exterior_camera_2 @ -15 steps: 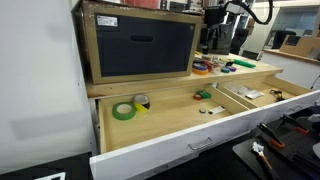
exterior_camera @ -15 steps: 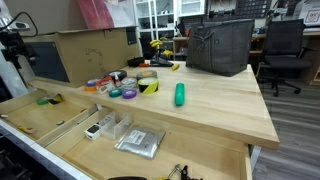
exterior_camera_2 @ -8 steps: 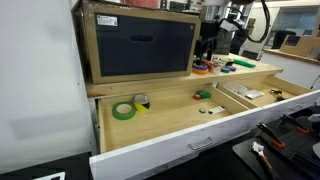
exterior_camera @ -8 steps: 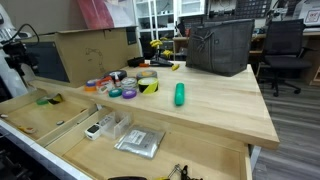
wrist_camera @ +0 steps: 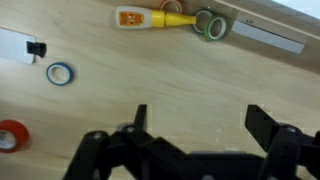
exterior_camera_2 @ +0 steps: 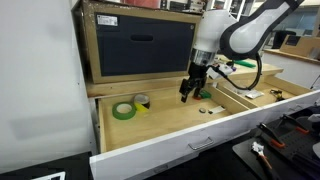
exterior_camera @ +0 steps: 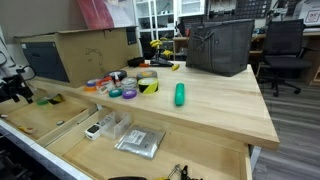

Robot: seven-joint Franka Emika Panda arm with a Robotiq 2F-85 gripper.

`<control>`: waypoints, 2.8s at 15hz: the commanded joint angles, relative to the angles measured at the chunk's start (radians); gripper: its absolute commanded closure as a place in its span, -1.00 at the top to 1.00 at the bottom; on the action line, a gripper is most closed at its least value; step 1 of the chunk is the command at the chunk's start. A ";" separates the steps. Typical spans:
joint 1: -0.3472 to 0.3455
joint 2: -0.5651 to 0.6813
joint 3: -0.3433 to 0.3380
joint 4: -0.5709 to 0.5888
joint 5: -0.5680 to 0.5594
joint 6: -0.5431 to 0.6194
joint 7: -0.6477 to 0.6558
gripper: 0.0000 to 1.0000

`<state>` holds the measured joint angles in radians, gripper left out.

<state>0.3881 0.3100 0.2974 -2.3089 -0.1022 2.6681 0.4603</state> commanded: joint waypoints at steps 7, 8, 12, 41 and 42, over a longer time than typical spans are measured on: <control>0.213 0.144 -0.227 0.102 -0.044 0.170 0.215 1.00; 0.256 0.155 -0.267 0.116 -0.069 0.181 0.266 1.00; 0.450 0.218 -0.423 0.174 -0.160 0.212 0.489 1.00; 0.810 0.516 -0.765 0.443 0.029 0.268 1.006 1.00; 0.801 0.523 -0.760 0.460 0.034 0.267 1.003 1.00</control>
<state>1.2093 0.8020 -0.4743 -1.9111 -0.0892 2.9262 1.4442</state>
